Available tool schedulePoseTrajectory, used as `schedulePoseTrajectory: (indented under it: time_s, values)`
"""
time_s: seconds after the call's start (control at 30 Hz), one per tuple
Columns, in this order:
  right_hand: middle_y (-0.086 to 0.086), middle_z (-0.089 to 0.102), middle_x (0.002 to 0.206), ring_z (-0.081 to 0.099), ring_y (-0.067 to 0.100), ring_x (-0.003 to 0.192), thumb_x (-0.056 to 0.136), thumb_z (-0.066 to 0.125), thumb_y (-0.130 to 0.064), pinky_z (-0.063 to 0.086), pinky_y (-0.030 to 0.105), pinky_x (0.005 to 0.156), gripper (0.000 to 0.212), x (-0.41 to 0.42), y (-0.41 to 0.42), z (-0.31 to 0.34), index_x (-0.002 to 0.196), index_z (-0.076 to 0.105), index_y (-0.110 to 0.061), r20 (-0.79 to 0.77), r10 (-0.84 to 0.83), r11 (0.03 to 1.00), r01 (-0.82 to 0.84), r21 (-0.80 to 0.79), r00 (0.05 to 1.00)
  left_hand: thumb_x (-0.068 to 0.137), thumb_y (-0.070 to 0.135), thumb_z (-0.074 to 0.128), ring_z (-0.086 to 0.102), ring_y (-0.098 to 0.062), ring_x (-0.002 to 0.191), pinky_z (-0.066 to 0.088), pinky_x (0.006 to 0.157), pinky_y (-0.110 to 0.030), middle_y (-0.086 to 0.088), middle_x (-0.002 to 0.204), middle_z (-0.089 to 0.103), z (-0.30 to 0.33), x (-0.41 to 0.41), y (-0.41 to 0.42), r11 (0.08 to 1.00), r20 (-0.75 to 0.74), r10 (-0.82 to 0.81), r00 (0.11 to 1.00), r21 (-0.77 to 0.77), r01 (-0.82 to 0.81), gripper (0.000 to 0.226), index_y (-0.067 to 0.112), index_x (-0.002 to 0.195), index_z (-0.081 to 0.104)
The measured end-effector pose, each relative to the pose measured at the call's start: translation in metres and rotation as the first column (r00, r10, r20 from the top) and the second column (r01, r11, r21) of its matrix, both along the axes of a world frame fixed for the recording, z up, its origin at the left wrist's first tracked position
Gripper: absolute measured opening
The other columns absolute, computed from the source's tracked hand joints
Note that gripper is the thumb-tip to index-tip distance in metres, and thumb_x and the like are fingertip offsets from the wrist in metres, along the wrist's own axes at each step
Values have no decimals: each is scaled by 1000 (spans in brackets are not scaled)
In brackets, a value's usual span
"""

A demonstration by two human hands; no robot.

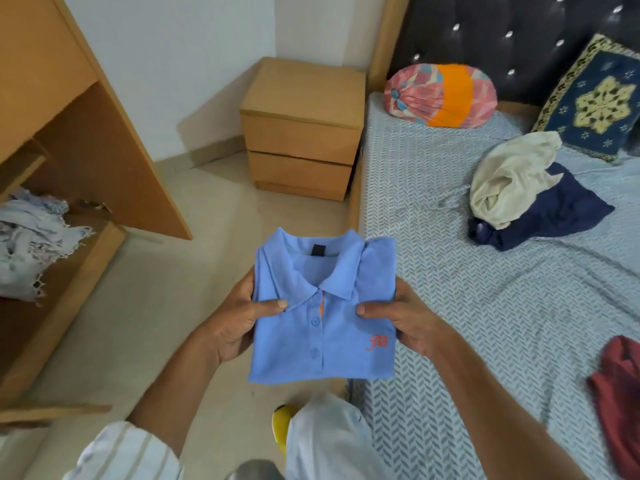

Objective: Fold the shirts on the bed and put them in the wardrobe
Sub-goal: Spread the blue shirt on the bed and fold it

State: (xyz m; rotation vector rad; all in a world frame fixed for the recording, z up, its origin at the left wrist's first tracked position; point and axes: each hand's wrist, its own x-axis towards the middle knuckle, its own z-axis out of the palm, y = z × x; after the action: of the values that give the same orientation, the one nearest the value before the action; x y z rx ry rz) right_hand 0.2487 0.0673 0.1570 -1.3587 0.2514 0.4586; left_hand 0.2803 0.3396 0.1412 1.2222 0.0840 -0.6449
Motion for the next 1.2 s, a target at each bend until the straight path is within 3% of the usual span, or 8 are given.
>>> schedulePoseTrajectory:
  time_s: [0.43,0.63,0.7,0.77,0.9,1.07,1.13,1.2]
  values:
    - [20,66,123,65,40,113,80,70,11,46,67,97,63,78,75,245,134,53,-16,-175,262,965,-253,70,949,78,-1,74,62,-35,119,51,96,-48,-15,131,63,265,50,81,994,-152,-10,988,108,27,72,22,141,47]
    - [25,63,126,60,47,116,76,74,4,40,75,97,63,158,143,296,131,56,-18,-126,439,898,-432,84,889,79,6,74,64,-32,116,55,91,-42,-16,127,65,322,83,143,977,-139,174,975,149,-153,61,18,135,53]
    - [24,63,126,61,45,116,73,75,1,41,73,97,65,181,170,305,133,54,-16,-125,493,870,-485,92,861,86,8,71,63,-31,117,52,97,-47,-15,131,63,327,89,167,953,-144,264,954,191,-235,54,19,136,53]
    - [24,63,127,62,43,115,73,73,4,43,70,97,65,208,205,311,134,54,-12,-128,538,843,-529,96,833,95,7,63,62,-28,119,51,100,-48,-11,135,61,329,96,198,909,-126,383,915,229,-349,50,25,140,50]
    - [24,62,128,61,43,117,76,67,10,45,67,98,67,262,286,321,137,50,-11,-74,643,765,-637,94,762,87,-2,69,68,-23,109,58,85,-36,-4,123,69,340,110,260,783,-53,601,797,238,-575,56,25,133,52]
    - [15,68,123,66,36,112,77,57,23,56,51,84,73,317,399,331,137,50,-18,-52,695,719,-693,53,717,92,-7,59,66,-23,113,56,94,-42,0,120,71,340,131,344,627,-11,769,639,203,-752,49,29,125,56]
    - [13,70,120,68,33,109,76,58,23,59,46,79,73,334,444,330,136,51,-18,-63,724,690,-724,29,687,93,-3,61,60,-25,121,50,102,-46,0,125,67,340,135,377,564,7,810,587,264,-782,44,27,125,57]
    - [10,72,115,69,30,105,75,59,23,60,43,76,69,347,483,329,130,55,-18,-78,768,638,-770,2,636,89,-1,67,64,-29,113,51,97,-49,-8,121,67,340,137,404,480,22,854,520,352,-803,41,18,124,59]
